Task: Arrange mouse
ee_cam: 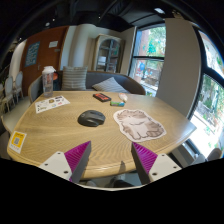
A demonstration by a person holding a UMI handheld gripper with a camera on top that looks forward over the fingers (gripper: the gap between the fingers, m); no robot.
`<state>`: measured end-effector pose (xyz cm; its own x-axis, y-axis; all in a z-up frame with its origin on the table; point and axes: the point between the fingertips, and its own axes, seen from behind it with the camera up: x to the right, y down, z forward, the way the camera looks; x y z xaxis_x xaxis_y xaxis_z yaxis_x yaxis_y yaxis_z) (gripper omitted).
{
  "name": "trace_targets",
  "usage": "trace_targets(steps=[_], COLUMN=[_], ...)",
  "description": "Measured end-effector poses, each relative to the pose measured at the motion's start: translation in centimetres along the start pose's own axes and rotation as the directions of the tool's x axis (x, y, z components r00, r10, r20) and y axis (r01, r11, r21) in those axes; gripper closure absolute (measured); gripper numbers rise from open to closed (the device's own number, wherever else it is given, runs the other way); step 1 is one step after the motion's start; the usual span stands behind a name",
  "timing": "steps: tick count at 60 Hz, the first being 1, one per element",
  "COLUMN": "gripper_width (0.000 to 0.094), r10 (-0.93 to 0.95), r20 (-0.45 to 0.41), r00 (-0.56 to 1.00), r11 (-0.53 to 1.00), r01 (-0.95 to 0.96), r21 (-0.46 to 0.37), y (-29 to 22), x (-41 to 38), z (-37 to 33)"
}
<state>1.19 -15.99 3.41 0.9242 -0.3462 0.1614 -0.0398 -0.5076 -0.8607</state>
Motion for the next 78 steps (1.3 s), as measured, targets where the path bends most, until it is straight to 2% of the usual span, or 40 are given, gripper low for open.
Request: trace_targets(steps=[8, 12, 35, 47, 50, 53, 56, 67, 73, 78], gripper_width=[0.0103, 0.0106, 0.0115, 0.013, 0.0169, 0.0258, 0.0474, 0.0572, 0.0574, 0.0574], r10=[0.066, 0.08, 0.06, 0.058, 0.02, -0.03, -0.052, -0.045, -0.073, -0.112], r20=[0.128, 0.162, 0.17, 0.224, 0.205, 0.17, 0.17, 0.251, 0.205, 0.126], r00=[0.99, 0.984, 0.984, 0.973, 0.979, 0.985, 0.984, 0.967, 0.976, 0.986], r11=[0.998, 0.997, 0.996, 0.995, 0.994, 0.991, 0.991, 0.991, 0.995, 0.993], r01=[-0.066, -0.079, -0.048, -0.038, 0.002, 0.051, 0.071, 0.075, 0.085, 0.116], r21=[-0.003, -0.016, -0.072, -0.093, -0.109, -0.122, -0.11, -0.109, -0.047, -0.024], y=[-1.8, -2.5, -7.8, -10.4, -10.1, -9.7, -10.1, -10.7, -12.9, -13.7], x=[-6.3, -8.3, -12.1, -15.0, -15.0, -14.6, -14.8, -14.9, -10.4, -4.4], z=[3.7, 5.8, 17.5, 21.7, 22.6, 23.2, 23.4, 21.8, 20.0, 18.8])
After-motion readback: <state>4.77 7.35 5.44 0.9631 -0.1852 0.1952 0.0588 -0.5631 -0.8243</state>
